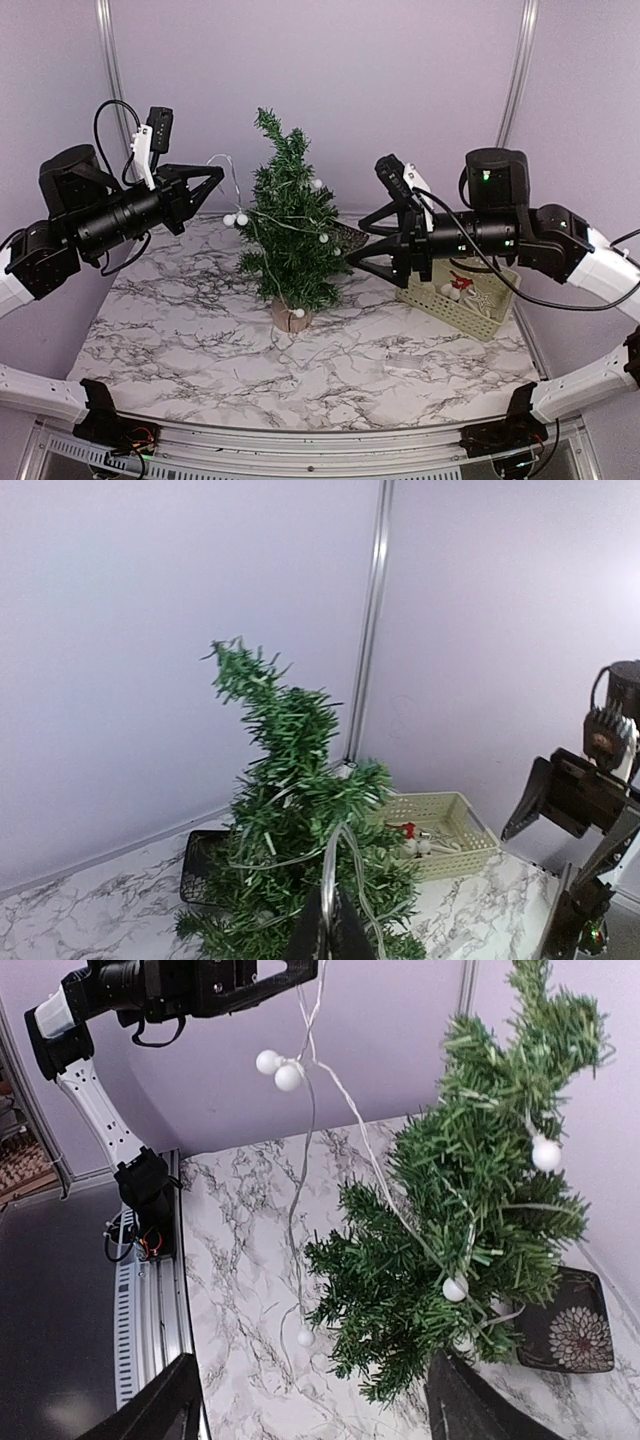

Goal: Decorate the small christmas tree

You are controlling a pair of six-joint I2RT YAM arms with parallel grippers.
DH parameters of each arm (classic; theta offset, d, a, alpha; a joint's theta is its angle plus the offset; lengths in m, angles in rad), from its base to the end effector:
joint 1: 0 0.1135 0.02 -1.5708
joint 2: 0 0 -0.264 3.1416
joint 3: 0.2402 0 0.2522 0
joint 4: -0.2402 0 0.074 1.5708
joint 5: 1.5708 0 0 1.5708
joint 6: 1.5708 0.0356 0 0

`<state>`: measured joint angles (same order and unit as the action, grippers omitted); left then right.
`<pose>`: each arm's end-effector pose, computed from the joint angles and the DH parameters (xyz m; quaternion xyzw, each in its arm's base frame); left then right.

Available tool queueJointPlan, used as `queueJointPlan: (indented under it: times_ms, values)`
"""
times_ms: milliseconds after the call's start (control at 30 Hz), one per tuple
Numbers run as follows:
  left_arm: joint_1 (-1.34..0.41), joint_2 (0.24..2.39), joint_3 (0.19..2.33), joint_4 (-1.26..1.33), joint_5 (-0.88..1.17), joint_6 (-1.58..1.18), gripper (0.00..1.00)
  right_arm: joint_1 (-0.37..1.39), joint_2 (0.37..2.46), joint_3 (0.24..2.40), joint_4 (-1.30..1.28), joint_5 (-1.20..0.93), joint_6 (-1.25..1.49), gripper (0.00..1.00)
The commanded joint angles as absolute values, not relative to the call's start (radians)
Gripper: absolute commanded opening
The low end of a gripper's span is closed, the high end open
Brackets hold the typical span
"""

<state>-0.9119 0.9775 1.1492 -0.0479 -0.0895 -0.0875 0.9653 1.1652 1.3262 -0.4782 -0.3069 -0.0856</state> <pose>0.1324 -0.1658 0.4469 0.2342 0.6194 -0.3328 0.6714 0.1338 0.2121 0.4209 -0.4790 0.6475 0.3588 0.4718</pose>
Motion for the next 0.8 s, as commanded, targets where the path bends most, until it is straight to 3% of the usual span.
queueJointPlan:
  times_ms: [0, 233, 633, 767]
  values:
    - [-0.848, 0.987, 1.120, 0.023, -0.198, -0.176, 0.00, 0.944, 1.117, 1.185, -0.344, -0.277, -0.037, 0.72]
    - [-0.790, 1.028, 1.042, -0.025, -0.220, -0.237, 0.00, 0.906, 1.079, 1.058, -0.296, -0.272, -0.019, 0.66]
    - [-0.702, 1.132, 0.956, -0.058, -0.273, -0.397, 0.00, 0.873, 1.101, 1.038, -0.313, -0.306, -0.034, 0.64]
    - [-0.666, 1.165, 0.954, -0.063, -0.238, -0.451, 0.13, 0.871, 1.108, 1.037, -0.318, -0.309, -0.038, 0.64]
